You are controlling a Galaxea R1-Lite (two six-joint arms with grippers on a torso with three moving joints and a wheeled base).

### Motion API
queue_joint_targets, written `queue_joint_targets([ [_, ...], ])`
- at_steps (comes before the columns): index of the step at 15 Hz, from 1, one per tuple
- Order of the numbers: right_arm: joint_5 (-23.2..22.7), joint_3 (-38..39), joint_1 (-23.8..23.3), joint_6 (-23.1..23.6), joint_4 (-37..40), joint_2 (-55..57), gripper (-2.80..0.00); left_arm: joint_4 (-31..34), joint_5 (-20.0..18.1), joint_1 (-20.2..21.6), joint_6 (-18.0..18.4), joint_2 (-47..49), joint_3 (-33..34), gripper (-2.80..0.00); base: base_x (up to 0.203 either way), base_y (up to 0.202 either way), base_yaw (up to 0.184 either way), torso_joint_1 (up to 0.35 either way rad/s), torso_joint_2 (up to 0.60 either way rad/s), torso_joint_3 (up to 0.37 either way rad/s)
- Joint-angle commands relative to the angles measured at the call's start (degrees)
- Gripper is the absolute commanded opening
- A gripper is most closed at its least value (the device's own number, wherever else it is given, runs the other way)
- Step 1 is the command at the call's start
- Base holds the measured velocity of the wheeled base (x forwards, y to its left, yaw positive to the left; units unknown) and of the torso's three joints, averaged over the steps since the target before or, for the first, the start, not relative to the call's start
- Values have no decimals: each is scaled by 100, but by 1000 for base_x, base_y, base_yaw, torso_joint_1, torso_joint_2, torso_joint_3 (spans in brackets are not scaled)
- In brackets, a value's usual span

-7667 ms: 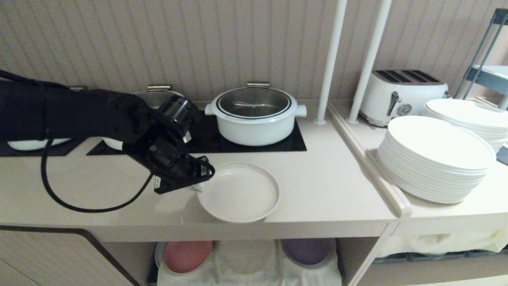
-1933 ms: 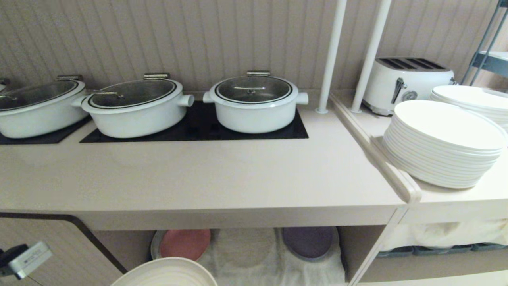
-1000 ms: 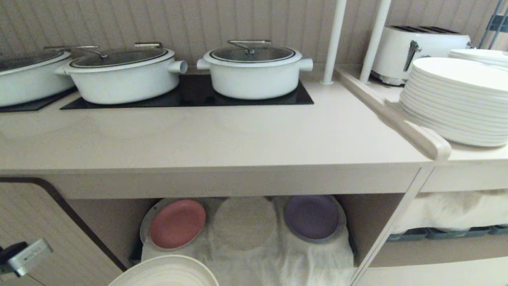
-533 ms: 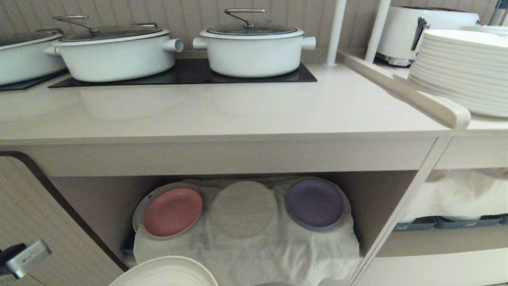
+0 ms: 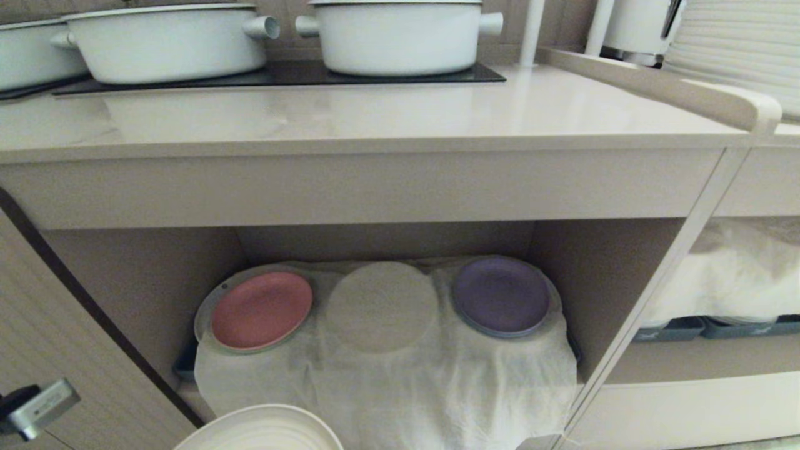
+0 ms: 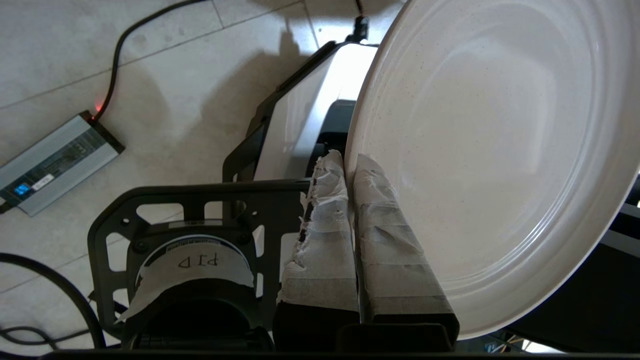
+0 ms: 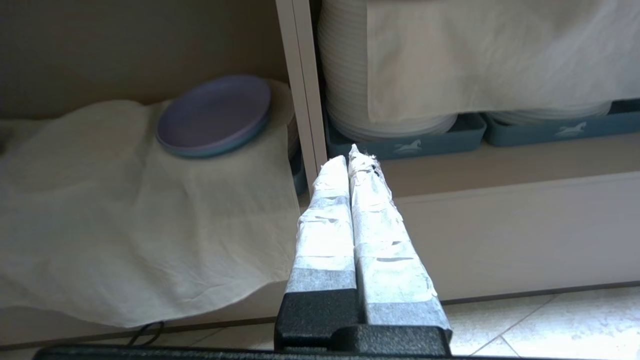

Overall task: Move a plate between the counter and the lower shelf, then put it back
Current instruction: Put the plate in the cupboard

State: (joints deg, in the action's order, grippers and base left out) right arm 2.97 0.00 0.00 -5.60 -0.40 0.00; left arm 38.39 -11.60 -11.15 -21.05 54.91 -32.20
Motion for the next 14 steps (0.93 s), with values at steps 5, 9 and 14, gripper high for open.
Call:
queue_joint_targets([
  [5, 2, 0, 0, -3, -2, 9, -280, 20, -18, -36, -13, 3, -18, -280, 0, 0, 0, -104, 381, 271],
  [9, 2, 0, 0, -3, -2, 9, -280, 20, -18, -36, -13, 11, -15, -280, 0, 0, 0, -13, 60, 42],
  [14, 2, 0, 0, -29, 5, 9, -280, 20, -18, -36, -13, 20, -6, -280, 0, 0, 0, 0, 0, 0],
])
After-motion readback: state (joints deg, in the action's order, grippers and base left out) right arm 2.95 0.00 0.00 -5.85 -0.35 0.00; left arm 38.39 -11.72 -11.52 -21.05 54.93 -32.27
